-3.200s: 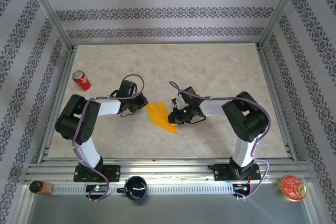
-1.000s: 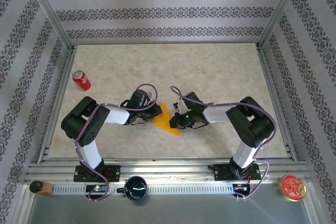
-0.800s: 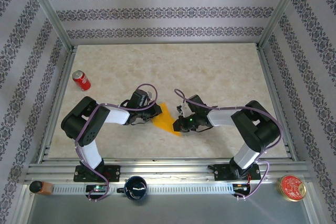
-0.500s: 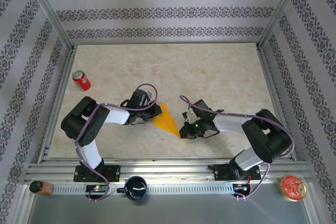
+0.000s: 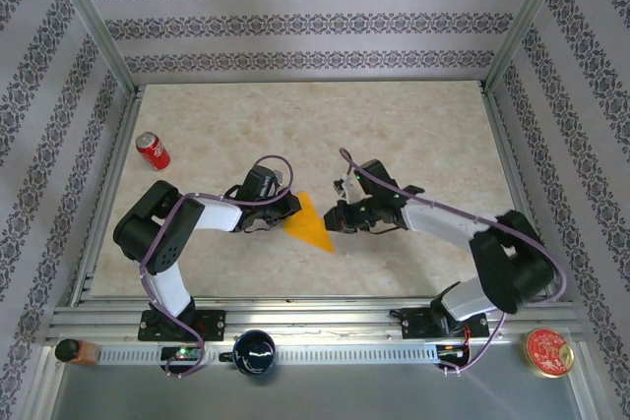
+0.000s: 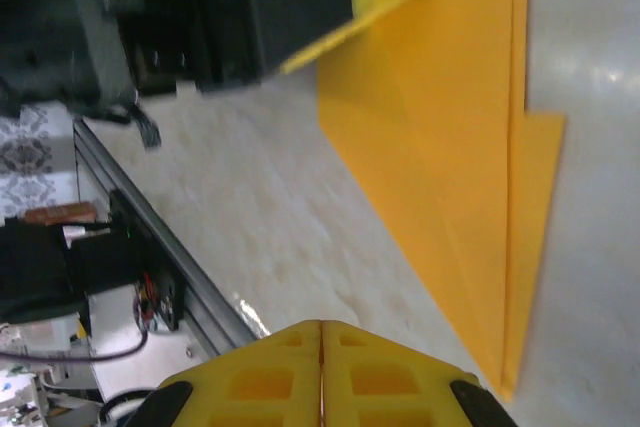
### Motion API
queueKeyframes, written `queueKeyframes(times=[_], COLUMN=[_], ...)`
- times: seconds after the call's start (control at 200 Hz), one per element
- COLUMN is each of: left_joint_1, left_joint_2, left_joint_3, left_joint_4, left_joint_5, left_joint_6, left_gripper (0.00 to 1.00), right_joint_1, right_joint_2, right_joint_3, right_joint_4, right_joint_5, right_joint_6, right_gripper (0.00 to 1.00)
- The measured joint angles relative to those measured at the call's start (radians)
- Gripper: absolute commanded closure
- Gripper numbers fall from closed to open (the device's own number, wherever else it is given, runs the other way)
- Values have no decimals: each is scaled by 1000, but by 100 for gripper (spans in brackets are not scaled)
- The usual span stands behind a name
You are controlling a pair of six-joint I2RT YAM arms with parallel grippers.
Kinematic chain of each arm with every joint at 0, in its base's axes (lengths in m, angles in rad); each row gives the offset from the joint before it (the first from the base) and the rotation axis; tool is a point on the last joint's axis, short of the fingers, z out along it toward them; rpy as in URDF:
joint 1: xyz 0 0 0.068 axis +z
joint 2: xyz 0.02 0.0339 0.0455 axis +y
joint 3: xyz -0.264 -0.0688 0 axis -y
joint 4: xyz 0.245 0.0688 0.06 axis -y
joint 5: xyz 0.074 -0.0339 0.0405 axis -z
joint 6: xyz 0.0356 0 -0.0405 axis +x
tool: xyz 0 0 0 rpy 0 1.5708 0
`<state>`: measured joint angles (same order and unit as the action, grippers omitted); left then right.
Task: Fold a paper plane with a square sheet of paper (pick it up from the middle)
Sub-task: Fourth fold the wing at the center of the table.
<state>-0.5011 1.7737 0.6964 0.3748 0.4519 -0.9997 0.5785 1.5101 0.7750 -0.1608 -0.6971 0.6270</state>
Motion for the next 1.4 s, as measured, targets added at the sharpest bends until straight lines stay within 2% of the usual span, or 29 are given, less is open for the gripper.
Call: queueKeyframes(times=[0.22,0.47,0.57,0.669,0.859,1.079,1.399], left_joint_1=[0,0,0,0,0,-5,-74], left_joint_2=[0,0,0,0,-4,-73,-53], left_joint_3=[0,0,3,4,20,31,8], left_joint_4=[0,0,-2,-5,-24,-31,4], left_joint_5=[0,1,2,11,26,66,96], left_joint_6=[0,1,7,10,24,40,18], left_gripper=[97,97,96,95,91,93,94], right_joint_1=[14,28,28,26,26,26,26], right_joint_2=[196,278,289,287,268,262,257], right_joint_3=[52,125,100,63,25,13,5], right_joint_4=[50,45,27,41,83,99,106], right_joint_5=[-7,3,26,16,15,15,16], right_joint_6=[69,68,48,35,30,29,29], right_gripper=[90,91,97,99,100,100,100])
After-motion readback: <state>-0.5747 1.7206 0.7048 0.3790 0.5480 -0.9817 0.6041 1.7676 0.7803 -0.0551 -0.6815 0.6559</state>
